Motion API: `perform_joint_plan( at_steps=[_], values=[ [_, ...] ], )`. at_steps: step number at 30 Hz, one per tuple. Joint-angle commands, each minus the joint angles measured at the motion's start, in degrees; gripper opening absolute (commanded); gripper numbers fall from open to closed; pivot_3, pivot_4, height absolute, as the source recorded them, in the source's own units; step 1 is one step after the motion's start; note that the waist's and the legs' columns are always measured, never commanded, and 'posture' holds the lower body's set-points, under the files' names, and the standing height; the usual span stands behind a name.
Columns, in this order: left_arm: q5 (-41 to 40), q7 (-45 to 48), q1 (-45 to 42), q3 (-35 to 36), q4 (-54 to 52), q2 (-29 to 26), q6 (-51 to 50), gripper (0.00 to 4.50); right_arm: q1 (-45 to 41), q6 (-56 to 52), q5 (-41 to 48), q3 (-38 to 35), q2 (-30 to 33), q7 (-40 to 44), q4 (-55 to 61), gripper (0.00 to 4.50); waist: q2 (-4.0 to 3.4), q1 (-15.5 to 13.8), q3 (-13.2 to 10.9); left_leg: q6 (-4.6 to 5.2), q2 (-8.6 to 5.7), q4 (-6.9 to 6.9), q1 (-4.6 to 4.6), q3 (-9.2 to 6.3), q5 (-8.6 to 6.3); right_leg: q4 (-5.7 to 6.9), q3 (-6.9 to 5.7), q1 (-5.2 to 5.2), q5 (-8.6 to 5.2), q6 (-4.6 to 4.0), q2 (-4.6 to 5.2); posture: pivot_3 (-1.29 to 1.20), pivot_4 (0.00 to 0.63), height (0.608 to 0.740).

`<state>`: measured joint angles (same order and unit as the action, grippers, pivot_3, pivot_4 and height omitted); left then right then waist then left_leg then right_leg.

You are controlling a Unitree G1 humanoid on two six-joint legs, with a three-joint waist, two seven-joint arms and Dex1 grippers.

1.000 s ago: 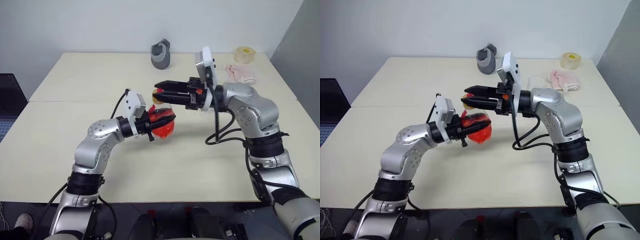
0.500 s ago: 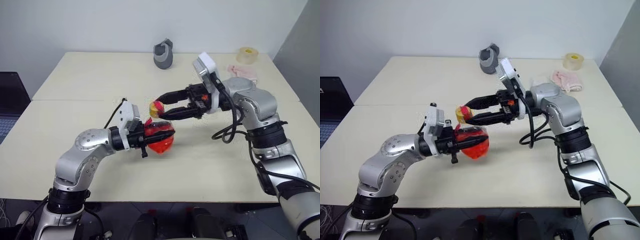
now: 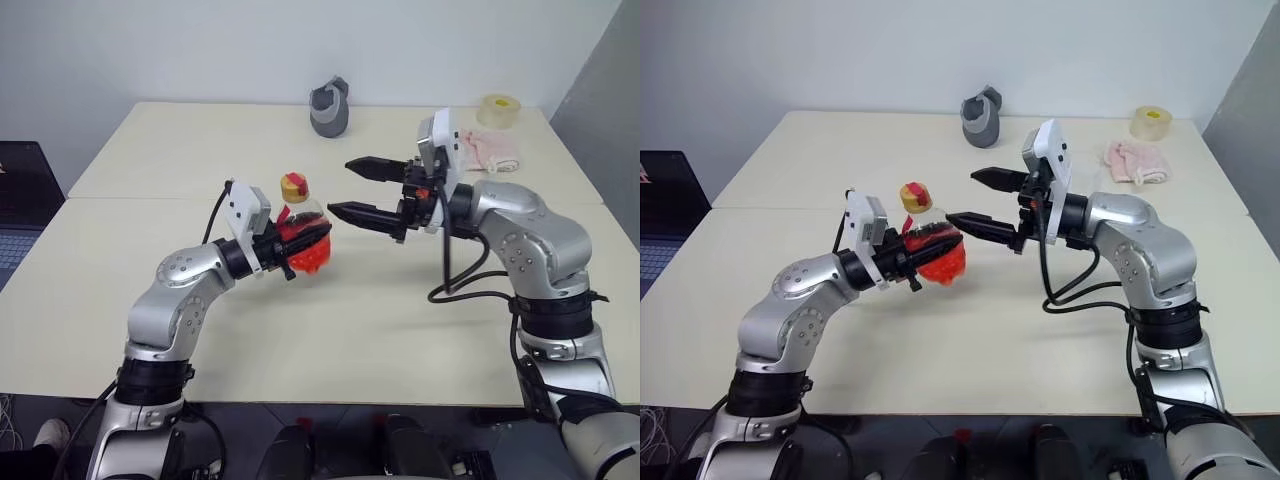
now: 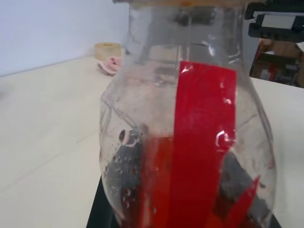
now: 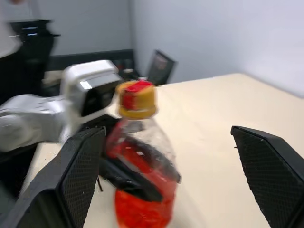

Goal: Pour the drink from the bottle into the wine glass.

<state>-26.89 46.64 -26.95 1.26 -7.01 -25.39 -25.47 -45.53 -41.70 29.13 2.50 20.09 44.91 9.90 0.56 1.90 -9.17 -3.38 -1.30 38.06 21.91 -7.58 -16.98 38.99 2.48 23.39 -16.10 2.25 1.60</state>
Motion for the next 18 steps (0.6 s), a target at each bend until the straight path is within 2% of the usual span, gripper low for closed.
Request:
perform_joint_plan(
  at_steps=[1,9,18],
  values=[
    [0.88,-0.22,-3.72,-0.73,1.53,1.58,3.07,0.99,-1.28,2.90,-1.90,-0.12,-2.82,-5.29,1.61,4.50,0.00,0.00,0.00,0.00,0.00,0.00,0.00,0.00,0.00,0.00,-0.01,0.00,0.00,0.00,0.00,0.00,0.150,0.740],
    [2.64,1.69,-7.03,-2.03,6.92,2.47,5.04,0.99,-3.99,4.91,-3.80,1.65,-6.60,-8.43,-0.56,4.50,0.00,0.35,0.00,0.00,-0.01,-0.01,-0.04,-0.01,0.00,0.04,-0.01,0.03,0.00,0.00,-0.15,0.00,0.150,0.740],
    [2.86,2.81,-7.37,-2.54,8.15,2.83,5.60,0.99,-5.78,5.61,-4.42,2.78,-8.19,-8.54,-2.23,4.50,0.00,0.85,0.00,0.00,-0.01,-0.02,-0.02,-0.03,0.00,0.04,-0.01,0.05,0.00,0.00,-0.15,0.00,0.150,0.740]
  ],
)
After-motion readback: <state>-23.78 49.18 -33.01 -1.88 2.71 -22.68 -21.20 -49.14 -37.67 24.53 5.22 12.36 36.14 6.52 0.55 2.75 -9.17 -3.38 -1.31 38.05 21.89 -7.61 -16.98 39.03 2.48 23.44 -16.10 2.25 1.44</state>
